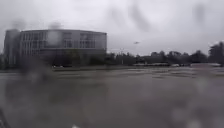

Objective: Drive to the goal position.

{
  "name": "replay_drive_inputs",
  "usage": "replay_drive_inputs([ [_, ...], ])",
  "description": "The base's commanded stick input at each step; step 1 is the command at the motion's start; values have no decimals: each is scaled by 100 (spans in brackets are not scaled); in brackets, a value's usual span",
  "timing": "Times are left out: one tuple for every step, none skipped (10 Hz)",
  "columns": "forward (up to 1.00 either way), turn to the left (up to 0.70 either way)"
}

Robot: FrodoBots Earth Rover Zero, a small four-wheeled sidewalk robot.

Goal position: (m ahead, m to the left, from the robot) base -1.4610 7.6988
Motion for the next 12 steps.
replay_drive_inputs([
  [100, -27],
  [100, -27],
  [100, -27],
  [100, -27],
  [100, -27],
  [100, -27],
  [100, -27],
  [100, -27],
  [100, -27],
  [100, -27],
  [100, -27],
  [100, -27],
])
